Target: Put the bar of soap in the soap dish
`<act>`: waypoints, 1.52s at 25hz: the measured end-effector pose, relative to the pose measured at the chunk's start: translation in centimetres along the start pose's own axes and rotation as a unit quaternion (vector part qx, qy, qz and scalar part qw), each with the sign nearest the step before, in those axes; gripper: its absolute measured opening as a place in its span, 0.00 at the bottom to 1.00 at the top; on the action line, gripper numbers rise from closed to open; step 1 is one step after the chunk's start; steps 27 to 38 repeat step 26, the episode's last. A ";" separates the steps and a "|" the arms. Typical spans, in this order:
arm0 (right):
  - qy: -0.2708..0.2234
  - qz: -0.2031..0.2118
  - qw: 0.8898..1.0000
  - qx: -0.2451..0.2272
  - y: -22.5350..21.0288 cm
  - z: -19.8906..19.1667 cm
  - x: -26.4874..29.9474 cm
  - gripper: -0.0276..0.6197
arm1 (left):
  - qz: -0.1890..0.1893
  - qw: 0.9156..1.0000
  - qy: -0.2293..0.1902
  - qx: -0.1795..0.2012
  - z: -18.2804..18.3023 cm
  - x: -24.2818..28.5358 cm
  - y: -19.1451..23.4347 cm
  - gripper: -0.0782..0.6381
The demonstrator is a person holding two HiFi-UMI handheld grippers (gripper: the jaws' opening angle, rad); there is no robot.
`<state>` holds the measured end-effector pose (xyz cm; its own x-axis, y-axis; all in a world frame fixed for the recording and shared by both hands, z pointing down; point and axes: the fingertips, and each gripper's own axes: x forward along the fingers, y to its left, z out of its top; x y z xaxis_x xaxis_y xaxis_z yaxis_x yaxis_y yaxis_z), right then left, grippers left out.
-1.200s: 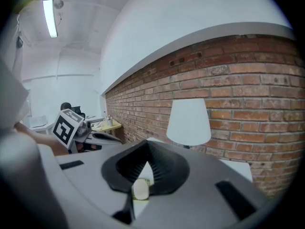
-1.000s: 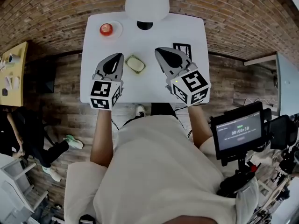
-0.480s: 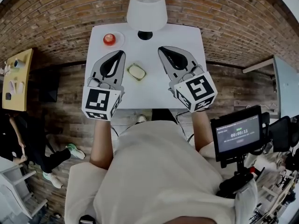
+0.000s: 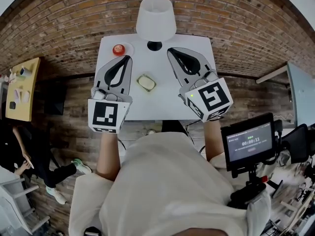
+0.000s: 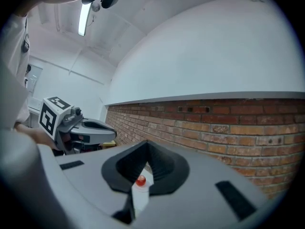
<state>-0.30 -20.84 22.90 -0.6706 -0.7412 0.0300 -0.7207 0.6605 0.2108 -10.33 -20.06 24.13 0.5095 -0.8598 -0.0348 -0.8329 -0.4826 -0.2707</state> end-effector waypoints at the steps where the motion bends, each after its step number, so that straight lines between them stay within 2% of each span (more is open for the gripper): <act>1: 0.000 0.000 1.000 -0.002 0.1 0.1 0.0 0.05 | 0.001 1.000 -0.002 0.002 0.3 -0.1 0.0 0.12; 38: 0.022 -0.007 1.000 0.003 0.4 -1.7 0.1 0.05 | -0.010 1.000 -0.005 -0.001 0.1 -0.1 -0.4 0.12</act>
